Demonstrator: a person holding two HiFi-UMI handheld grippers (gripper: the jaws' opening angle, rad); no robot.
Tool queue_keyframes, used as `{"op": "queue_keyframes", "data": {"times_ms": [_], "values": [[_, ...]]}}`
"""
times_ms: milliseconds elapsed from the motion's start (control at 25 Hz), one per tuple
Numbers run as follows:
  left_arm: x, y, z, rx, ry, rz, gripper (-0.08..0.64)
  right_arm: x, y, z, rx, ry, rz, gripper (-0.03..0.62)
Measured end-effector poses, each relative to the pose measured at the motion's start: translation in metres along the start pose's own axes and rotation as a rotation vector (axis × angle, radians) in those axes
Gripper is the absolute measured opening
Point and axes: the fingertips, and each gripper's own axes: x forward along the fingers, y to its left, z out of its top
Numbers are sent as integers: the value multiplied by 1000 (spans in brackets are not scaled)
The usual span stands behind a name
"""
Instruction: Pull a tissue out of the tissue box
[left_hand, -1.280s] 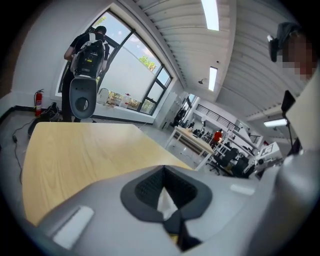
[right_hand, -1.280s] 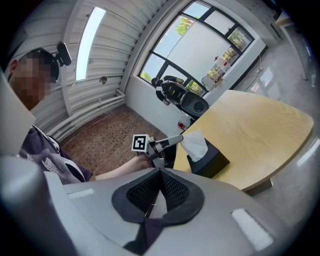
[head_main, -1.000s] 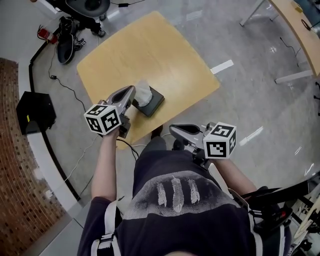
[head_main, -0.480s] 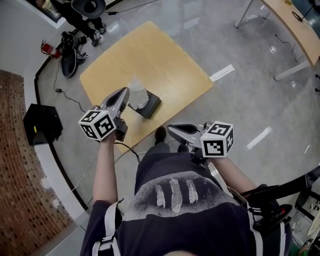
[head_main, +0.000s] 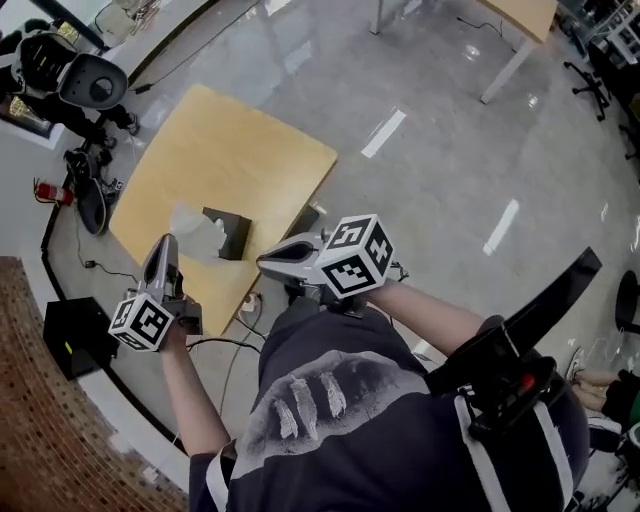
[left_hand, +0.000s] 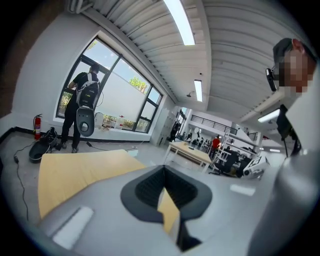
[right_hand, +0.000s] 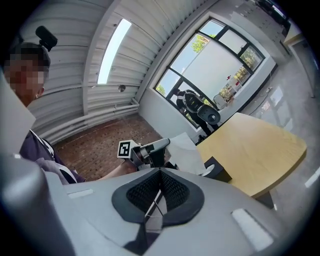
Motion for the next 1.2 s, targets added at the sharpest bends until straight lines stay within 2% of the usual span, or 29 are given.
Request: {"op": "queue_keyframes", "data": {"times_ms": [160,480,800,1200], "values": [[-11,-31,-1,-7,-24,6,3,-23,6,-4,10,-22,15,-3],[-59,-49,16,-55,-92,7,3,-13,29,-10,28,16,61,-3],[-81,-54,5,-75,-118,-3,3,-6,25,-28,55,29,33,-3],[-175,-34,-15,-115,-224,-66,3,60,93,-78,-74,133,56,-3]]}}
